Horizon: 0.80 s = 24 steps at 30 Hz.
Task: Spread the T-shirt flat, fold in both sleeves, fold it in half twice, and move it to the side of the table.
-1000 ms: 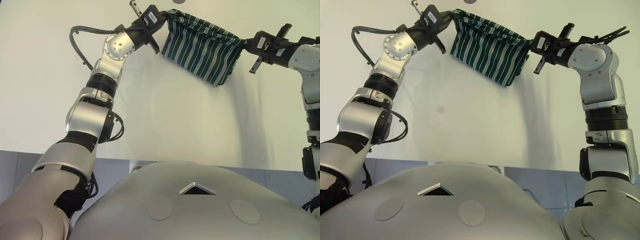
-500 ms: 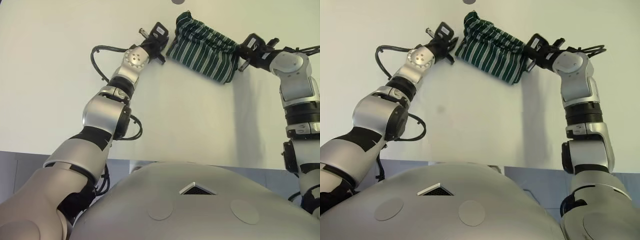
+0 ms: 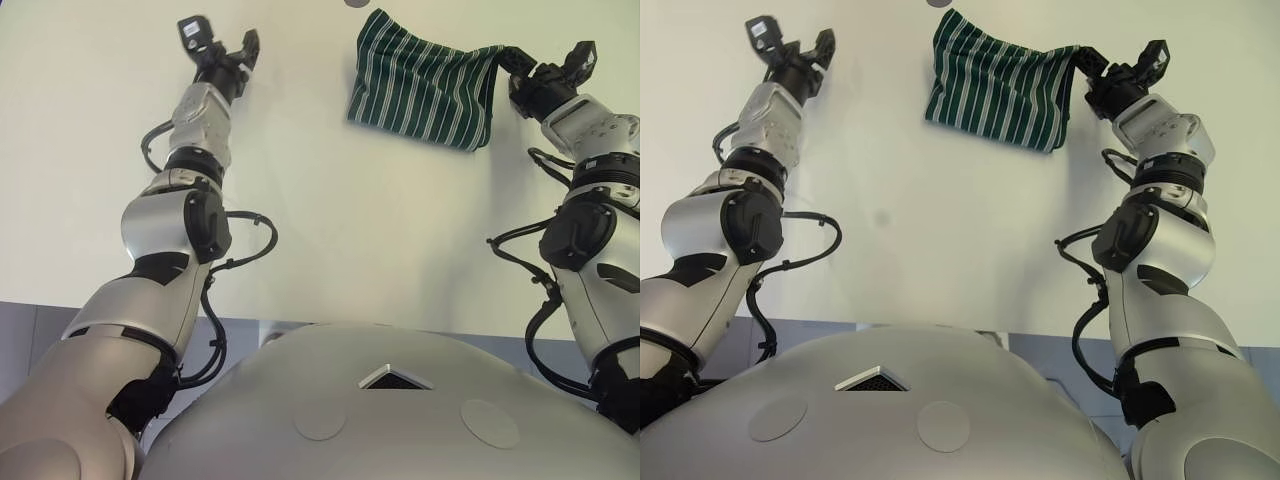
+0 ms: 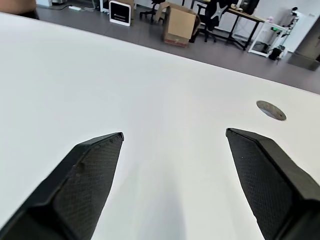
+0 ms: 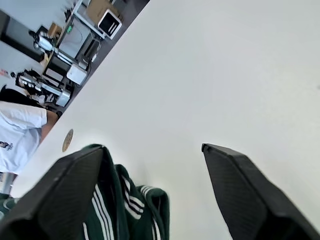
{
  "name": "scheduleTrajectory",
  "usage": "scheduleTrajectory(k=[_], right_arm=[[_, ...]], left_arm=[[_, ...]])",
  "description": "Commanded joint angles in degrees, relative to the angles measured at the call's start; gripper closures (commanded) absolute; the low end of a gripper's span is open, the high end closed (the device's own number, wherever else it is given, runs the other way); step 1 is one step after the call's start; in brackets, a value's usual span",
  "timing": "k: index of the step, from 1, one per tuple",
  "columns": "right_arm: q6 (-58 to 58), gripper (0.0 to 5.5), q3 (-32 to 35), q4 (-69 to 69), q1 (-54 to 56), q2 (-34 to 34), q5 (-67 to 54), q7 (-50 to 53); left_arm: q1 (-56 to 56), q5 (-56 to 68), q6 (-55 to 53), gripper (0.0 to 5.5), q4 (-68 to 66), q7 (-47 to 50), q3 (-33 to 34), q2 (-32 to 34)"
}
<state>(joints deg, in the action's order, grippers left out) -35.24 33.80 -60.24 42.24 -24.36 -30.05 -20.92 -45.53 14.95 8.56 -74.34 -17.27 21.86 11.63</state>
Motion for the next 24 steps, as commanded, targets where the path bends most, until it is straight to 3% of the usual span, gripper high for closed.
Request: scheduleTrajectory(k=[1,5,8,10,14,16,21,24], right_arm=[[-3.5,1.11,-6.3,6.3,-3.1,-1.8,3.1,-4.4],[8.2,0.37,-13.4,28.8,-7.0,-1.6,6.6,-10.0],[17.3,0.13,-26.1,47.4,-11.8,0.9,12.4,-14.9],[22.5,0.13,-33.6,49.7,-13.4,2.1,17.6,-16.3],[32.5,0.13,-44.2,39.2,-13.3,1.9,29.3,-16.6],[35.7,0.13,-46.3,31.3,-12.2,2.3,32.8,-15.8],[36.6,0.13,-41.9,4.3,-7.8,6.2,33.3,-5.4],[33.0,0.13,-33.0,-8.7,-6.5,6.1,28.2,7.9]], left_arm=[[3.2,4.2,-2.4,0.90,2.3,-0.1,4.5,3.7],[5.1,3.4,-2.4,0.25,4.0,0.1,4.2,5.7],[5.6,3.2,-1.1,0.10,5.9,-1.1,3.7,6.2],[6.2,4.3,0.0,0.10,7.8,-2.5,4.4,6.1],[7.9,5.8,1.2,0.10,12.8,-5.2,4.8,5.4],[8.5,6.0,1.1,0.10,14.9,-6.1,4.4,5.0],[8.8,5.0,0.9,0.10,16.7,-5.9,3.1,4.0],[9.2,5.0,0.6,0.10,16.9,-5.7,2.6,3.8]])
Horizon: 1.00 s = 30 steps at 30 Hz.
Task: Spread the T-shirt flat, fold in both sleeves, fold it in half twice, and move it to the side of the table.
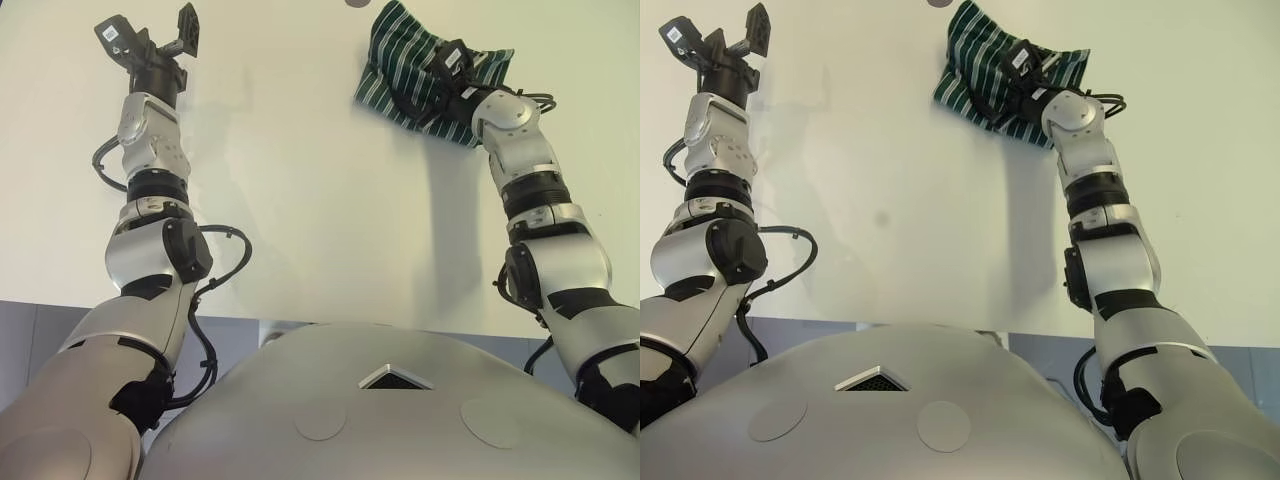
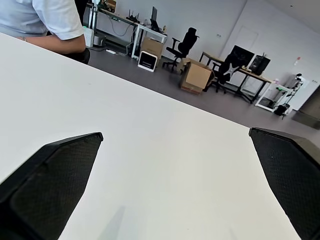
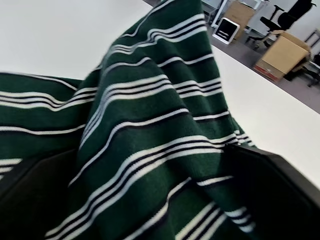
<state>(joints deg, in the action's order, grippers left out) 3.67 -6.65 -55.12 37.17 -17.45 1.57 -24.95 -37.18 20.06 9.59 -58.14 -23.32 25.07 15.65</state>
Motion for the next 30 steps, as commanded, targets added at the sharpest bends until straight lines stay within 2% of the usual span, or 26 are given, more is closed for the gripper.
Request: scheduleTrajectory(k=[1,4,5,9,12,15,18,20,22,24,30], right_arm=[[-7.0,0.13,12.4,-16.7,-1.9,-1.3,-7.1,16.8],[-7.9,0.13,26.9,-21.4,-5.4,-4.3,-18.4,29.9],[-7.1,0.13,29.9,-21.9,-7.1,-5.5,-20.2,32.7],[-4.2,0.13,34.6,-21.7,-8.5,-8.4,-20.8,34.8],[1.4,0.13,30.6,-20.0,-4.4,-9.2,-15.6,30.9],[10.0,0.13,20.6,-16.4,-0.6,-9.6,-4.6,31.8],[20.5,0.13,9.4,-3.3,-2.3,-9.3,9.3,37.7],[22.7,0.13,5.9,6.6,-6.3,-8.2,13.9,39.1],[21.7,0.13,4.5,15.0,-10.8,-6.2,13.9,37.0],[19.2,0.13,4.6,21.9,-15.0,-2.9,9.0,32.1],[9.4,0.13,10.0,33.8,-23.1,0.9,-2.0,26.5]], left_arm=[[0.8,-0.2,-0.5,0.10,0.7,0.5,-0.7,-0.3],[0.8,-0.5,-0.8,0.10,0.8,0.8,-1.4,-0.9],[0.9,-0.7,-0.8,0.10,0.9,1.0,-1.8,-1.2],[2.0,-1.0,-0.2,0.10,1.5,1.4,-2.3,-1.7],[3.5,-1.0,0.4,0.10,2.9,2.1,-2.7,-2.1],[5.0,-2.8,3.0,0.10,5.7,3.4,-4.5,-2.9],[5.8,-5.0,6.1,0.10,9.5,3.8,-7.2,-4.2],[5.3,-6.5,7.5,0.10,10.3,3.4,-9.3,-4.8],[5.0,-8.2,8.7,0.10,11.2,2.8,-11.7,-5.6],[5.9,-8.8,9.2,0.10,13.4,1.1,-13.8,-6.6],[6.5,-7.9,8.4,0.10,15.4,-2.4,-17.1,-10.0]])
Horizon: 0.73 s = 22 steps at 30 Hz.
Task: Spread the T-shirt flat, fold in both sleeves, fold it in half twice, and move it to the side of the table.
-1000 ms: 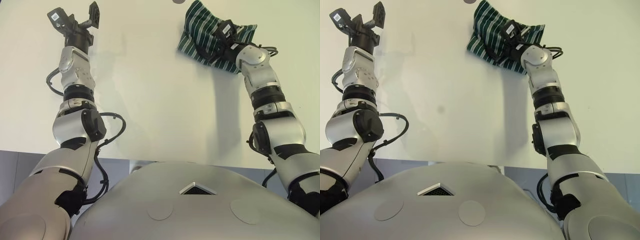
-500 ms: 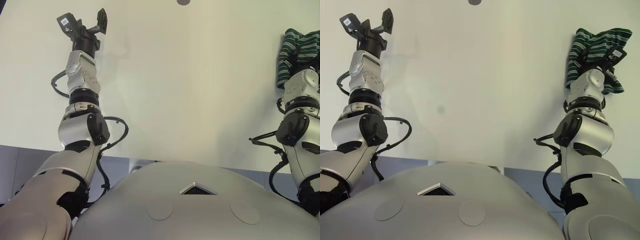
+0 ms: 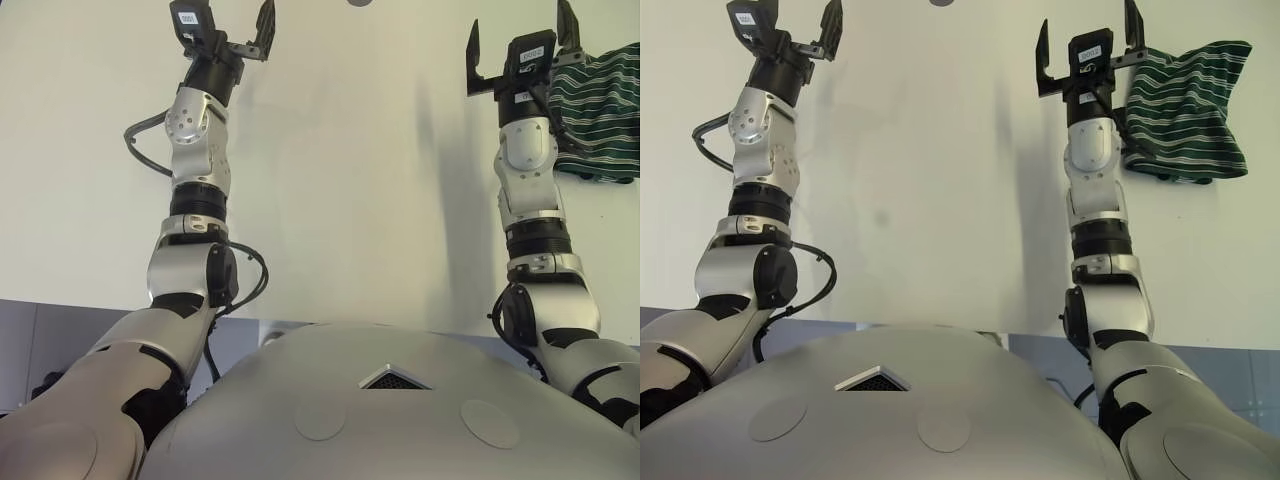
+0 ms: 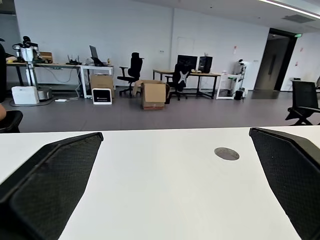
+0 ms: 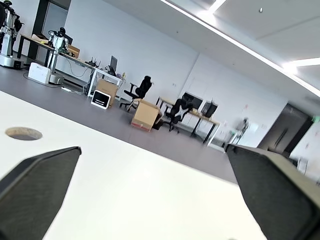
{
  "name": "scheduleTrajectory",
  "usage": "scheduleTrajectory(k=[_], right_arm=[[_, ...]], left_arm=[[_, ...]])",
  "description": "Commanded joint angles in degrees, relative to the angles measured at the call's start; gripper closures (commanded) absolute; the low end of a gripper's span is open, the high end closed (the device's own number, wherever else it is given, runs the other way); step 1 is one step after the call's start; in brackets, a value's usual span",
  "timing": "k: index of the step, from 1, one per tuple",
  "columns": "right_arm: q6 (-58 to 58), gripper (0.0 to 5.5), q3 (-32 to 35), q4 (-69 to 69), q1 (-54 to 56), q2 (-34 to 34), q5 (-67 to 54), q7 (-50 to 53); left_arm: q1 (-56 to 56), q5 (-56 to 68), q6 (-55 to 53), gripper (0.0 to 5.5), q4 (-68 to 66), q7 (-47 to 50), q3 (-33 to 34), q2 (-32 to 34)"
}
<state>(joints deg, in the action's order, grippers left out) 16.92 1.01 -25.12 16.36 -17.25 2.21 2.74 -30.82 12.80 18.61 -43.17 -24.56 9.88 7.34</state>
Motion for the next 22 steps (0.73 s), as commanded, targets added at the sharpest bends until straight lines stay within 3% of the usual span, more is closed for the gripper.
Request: scheduleTrajectory(k=[1,8,22], right_arm=[[-4.8,0.13,2.6,4.8,-2.7,1.1,-2.9,-1.4],[-8.2,0.13,3.0,9.1,-3.8,4.1,-4.2,-3.1],[-8.9,0.13,3.2,8.3,-1.6,4.5,-3.5,-6.3]], left_arm=[[0.2,-1.0,-0.6,0.10,0.8,-1.5,-2.7,-2.3],[2.7,-3.5,0.2,0.10,5.1,-2.6,-7.9,-4.9],[5.3,-5.1,0.4,0.10,8.6,-0.3,-9.3,-5.2]])
